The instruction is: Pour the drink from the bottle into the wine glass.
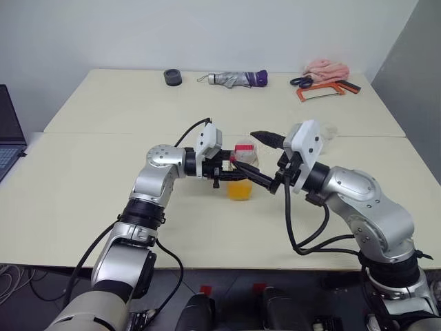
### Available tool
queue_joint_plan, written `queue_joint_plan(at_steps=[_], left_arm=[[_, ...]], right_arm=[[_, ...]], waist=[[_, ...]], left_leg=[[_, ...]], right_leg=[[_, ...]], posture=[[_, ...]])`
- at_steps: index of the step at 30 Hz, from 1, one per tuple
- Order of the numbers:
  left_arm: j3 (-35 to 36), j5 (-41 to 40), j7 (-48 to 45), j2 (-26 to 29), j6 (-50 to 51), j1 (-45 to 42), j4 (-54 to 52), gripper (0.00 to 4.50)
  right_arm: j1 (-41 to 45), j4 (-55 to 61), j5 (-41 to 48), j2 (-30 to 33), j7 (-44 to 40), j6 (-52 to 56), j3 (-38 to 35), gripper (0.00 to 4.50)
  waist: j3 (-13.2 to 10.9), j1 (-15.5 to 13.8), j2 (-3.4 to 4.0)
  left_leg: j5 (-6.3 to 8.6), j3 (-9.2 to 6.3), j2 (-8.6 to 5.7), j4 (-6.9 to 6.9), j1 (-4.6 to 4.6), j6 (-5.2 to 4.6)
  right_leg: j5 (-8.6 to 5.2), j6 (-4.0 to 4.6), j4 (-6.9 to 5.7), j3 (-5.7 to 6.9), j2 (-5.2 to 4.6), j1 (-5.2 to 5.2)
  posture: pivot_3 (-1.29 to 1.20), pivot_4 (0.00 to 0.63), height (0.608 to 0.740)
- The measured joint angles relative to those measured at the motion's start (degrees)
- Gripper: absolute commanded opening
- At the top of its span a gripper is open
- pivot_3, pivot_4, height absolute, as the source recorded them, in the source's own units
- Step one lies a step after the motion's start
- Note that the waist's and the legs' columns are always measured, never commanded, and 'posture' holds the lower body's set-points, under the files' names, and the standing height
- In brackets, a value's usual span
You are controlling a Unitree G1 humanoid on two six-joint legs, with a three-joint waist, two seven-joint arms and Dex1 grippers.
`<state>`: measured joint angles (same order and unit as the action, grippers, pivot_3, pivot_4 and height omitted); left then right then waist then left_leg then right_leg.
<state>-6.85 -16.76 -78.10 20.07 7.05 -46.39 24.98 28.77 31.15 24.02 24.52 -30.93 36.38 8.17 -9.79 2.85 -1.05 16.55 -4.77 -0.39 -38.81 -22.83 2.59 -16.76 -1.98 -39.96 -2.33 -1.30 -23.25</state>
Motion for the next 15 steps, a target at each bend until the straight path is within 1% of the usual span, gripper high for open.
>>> queue_joint_plan(at_steps=[11,15], left_arm=[[0.00,0.00,0.00,0.01,0.02,0.00,0.00,1.82],[0.00,0.00,0.00,0.01,0.01,0.00,0.00,1.82]], right_arm=[[0.12,-0.35,-0.09,-0.73,-0.49,-0.69,-0.07,3.95],[0.12,-0.35,1.42,-0.73,-1.42,-0.52,-0.23,3.95]], waist=[[0.00,0.01,0.00],[0.00,0.01,0.00]], left_leg=[[0.00,0.00,0.00,0.00,0.00,0.00],[0.00,-0.01,0.00,0.00,0.00,0.00]], right_leg=[[0.00,0.00,0.00,0.00,0.00,0.00],[0.00,0.00,0.00,0.00,0.00,0.00]], posture=[[0.00,0.150,0.740],[0.00,0.150,0.740]])
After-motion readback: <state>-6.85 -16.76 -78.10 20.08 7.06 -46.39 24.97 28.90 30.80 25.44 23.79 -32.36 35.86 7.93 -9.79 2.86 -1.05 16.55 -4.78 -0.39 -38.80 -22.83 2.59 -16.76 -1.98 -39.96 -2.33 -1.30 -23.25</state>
